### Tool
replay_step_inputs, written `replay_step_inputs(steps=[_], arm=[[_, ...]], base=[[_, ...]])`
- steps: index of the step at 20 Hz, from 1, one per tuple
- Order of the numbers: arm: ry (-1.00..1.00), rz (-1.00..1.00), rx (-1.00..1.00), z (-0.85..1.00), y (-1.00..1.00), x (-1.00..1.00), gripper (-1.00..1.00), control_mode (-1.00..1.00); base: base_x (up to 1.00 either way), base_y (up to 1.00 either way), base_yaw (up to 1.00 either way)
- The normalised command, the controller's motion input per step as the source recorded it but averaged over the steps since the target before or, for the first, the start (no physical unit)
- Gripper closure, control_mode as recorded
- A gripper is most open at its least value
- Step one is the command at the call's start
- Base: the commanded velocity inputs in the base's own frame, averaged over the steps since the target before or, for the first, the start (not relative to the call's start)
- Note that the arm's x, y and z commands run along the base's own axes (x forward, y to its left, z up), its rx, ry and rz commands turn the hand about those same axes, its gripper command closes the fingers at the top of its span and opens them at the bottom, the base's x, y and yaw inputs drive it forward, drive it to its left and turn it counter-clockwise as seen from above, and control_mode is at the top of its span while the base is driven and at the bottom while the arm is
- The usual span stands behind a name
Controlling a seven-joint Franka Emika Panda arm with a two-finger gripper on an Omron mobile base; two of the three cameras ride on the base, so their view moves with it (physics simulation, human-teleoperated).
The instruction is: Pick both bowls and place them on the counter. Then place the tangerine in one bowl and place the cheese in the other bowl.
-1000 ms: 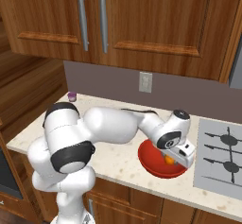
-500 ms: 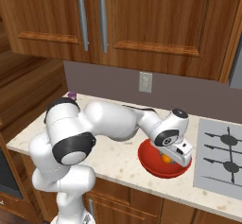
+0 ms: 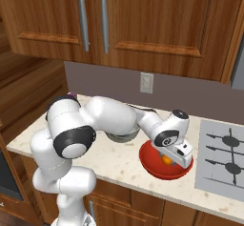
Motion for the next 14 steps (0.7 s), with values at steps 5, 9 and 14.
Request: replay_step_inputs(steps=[5, 9, 14], arm=[[0.02, 0.0, 0.0, -0.12, 0.08, 0.06, -1.0, -1.0], [0.0, 0.0, 0.01, 0.0, 0.01, 0.0, -1.0, -1.0], [0.0, 0.0, 0.04, 0.0, 0.0, -0.13, -1.0, -1.0]], base=[[0.0, 0.0, 0.0], [0.0, 0.0, 0.0], [0.0, 0.0, 0.0]])
